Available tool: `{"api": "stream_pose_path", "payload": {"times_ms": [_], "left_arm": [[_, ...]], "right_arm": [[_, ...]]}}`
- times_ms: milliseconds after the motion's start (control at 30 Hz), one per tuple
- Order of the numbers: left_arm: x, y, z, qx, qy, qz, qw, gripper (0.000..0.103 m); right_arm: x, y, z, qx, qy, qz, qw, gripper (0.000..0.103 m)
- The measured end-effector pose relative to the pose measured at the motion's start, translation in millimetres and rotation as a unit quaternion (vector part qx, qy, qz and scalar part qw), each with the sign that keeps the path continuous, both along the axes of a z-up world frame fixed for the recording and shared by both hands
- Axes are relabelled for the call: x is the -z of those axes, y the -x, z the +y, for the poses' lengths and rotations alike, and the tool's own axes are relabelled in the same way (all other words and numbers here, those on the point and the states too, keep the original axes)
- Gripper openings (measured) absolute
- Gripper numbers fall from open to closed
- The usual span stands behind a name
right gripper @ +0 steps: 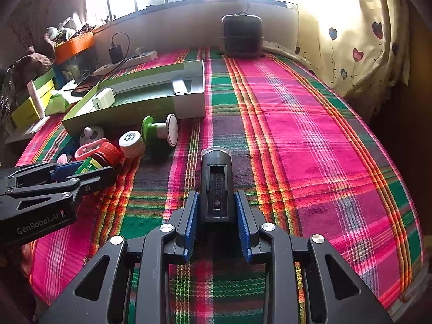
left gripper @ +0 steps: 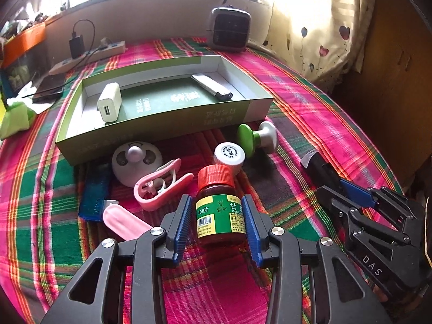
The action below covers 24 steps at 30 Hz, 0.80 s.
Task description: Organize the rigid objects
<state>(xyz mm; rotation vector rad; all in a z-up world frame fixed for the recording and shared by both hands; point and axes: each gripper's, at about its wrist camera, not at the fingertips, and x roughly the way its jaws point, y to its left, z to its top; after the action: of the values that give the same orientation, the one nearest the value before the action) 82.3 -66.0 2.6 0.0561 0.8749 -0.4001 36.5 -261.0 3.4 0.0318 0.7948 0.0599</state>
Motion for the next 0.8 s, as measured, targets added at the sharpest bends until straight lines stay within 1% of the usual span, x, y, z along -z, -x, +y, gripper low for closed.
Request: {"api": "stream_pose_path", "payload": {"times_ms": [67, 167, 600, 800], "left_arm": [[-0.1, -0.2, 0.0, -0.006, -0.005, -0.002, 1.0, 0.031], [-0.1, -1.3, 2.7, -0.01, 0.006, 0.001, 0.9999, 0.031], [-0.2, -0.5, 5.0, -0.015, 0.013, 0.0, 0.9998, 0.031], [-7.2, 2.5, 5.3, -0.013, 0.017, -0.008, 0.9997, 0.031]], "right_arm": [[0.4, -0.5, -0.1, -0.002, 0.0, -0.002, 1.0, 0.029], [0.9, -0.6, 0.3, -0.005, 0.002, -0.003, 1.0, 0.029], [0.9, -0.1, -0.6, -0.013, 0.006, -0.004, 1.0, 0.029], [0.7, 0.1, -1.2, -0.014, 0.002, -0.004, 1.0, 0.029]]}}
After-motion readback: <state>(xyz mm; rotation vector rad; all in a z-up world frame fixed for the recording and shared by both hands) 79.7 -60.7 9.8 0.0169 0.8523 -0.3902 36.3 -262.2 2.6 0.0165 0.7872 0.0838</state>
